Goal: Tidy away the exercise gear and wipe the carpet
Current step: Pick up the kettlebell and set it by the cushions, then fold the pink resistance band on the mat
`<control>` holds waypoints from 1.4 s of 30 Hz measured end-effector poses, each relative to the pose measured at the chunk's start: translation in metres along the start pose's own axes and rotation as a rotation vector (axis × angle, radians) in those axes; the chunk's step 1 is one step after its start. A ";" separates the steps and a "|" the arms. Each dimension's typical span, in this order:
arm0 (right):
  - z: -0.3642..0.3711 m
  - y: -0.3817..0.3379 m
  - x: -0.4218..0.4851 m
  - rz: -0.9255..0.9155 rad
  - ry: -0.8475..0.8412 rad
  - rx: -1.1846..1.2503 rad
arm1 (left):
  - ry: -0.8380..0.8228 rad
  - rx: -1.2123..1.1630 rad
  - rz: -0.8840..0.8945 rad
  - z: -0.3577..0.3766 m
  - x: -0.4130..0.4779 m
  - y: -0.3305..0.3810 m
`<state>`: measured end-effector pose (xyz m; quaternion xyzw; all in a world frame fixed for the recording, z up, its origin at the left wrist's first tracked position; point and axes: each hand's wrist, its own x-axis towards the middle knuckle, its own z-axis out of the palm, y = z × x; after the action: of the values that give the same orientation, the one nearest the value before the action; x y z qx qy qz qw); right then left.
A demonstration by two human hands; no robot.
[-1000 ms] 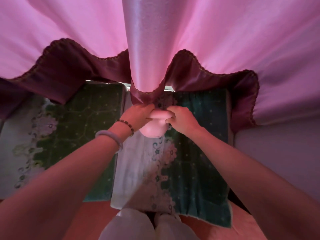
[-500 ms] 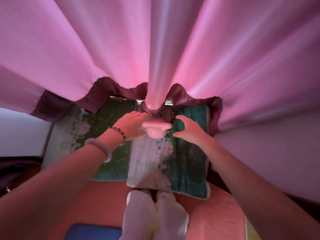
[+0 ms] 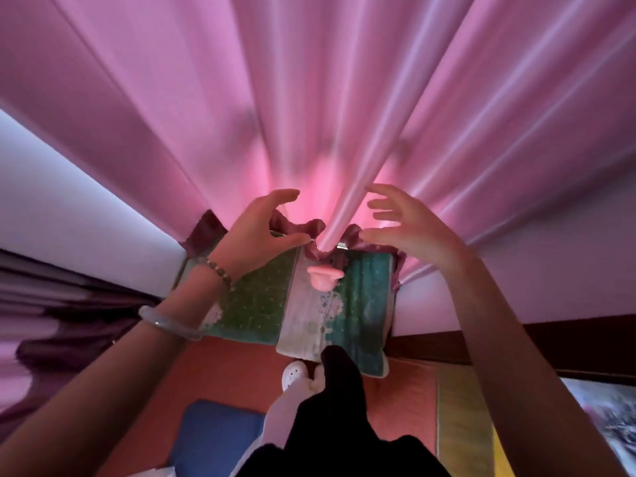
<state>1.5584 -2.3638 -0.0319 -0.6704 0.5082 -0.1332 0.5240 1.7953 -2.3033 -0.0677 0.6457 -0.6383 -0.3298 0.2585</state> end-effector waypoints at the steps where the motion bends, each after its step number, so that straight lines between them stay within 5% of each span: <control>1: -0.006 -0.017 -0.010 -0.035 0.016 0.022 | 0.032 -0.050 0.012 -0.011 -0.010 0.009; 8: -0.009 -0.088 -0.055 -0.276 0.037 0.090 | 0.196 -0.315 0.106 -0.051 -0.072 0.051; 15: 0.002 -0.102 -0.069 -0.434 -0.129 0.122 | 0.456 -0.350 0.085 -0.048 -0.121 0.085; 26: 0.008 -0.072 -0.133 -0.587 -0.580 0.031 | 0.925 -0.386 -0.201 0.064 -0.258 0.152; 42: 0.127 -0.051 -0.282 -0.676 -1.167 -0.081 | 1.519 -0.333 -0.591 0.189 -0.493 0.224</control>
<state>1.5498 -2.0632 0.0577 -0.7736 -0.0913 0.1131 0.6167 1.5220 -1.8083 0.0263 0.7870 -0.0371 0.0513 0.6138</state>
